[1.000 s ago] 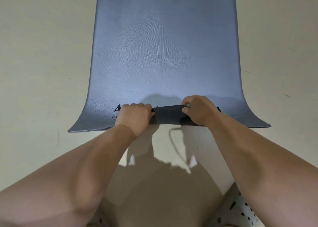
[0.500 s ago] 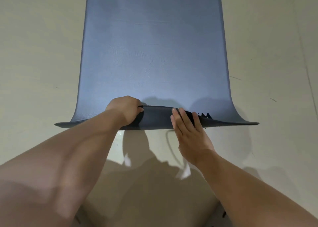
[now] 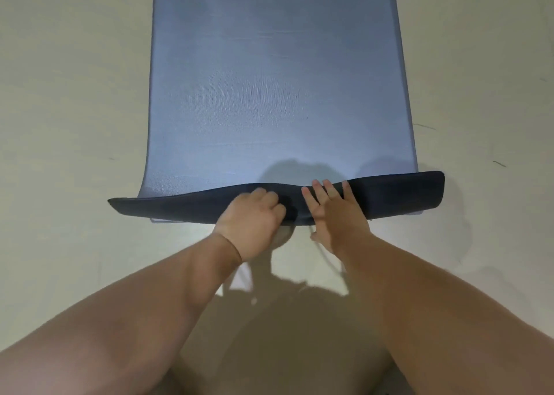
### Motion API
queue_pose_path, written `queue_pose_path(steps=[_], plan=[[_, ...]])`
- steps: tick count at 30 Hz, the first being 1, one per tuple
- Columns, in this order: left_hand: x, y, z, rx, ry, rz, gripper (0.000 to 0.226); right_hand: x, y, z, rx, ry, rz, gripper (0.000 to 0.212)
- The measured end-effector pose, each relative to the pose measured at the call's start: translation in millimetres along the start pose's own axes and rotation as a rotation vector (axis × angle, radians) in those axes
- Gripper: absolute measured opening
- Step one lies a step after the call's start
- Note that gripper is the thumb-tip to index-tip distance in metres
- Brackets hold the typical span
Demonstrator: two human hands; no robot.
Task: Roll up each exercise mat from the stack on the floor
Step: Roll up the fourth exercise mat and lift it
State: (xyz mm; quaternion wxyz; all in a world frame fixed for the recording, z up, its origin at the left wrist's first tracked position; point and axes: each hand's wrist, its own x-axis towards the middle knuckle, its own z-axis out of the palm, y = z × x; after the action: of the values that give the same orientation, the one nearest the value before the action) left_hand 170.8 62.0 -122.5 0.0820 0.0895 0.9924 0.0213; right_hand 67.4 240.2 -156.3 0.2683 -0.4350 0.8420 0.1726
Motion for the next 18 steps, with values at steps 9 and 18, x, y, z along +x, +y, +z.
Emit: queue_pose_path(steps=[9,18], plan=[[-38.7,4.0,37.6,0.113,-0.225,-0.243,0.079,-3.3,-10.8,0.2,-0.054,0.121,0.056,0.073],[-27.0,0.4,36.1,0.052,-0.132,-0.313,0.068,-7.1,-10.9,-4.5,0.080,0.031,0.050,0.079]])
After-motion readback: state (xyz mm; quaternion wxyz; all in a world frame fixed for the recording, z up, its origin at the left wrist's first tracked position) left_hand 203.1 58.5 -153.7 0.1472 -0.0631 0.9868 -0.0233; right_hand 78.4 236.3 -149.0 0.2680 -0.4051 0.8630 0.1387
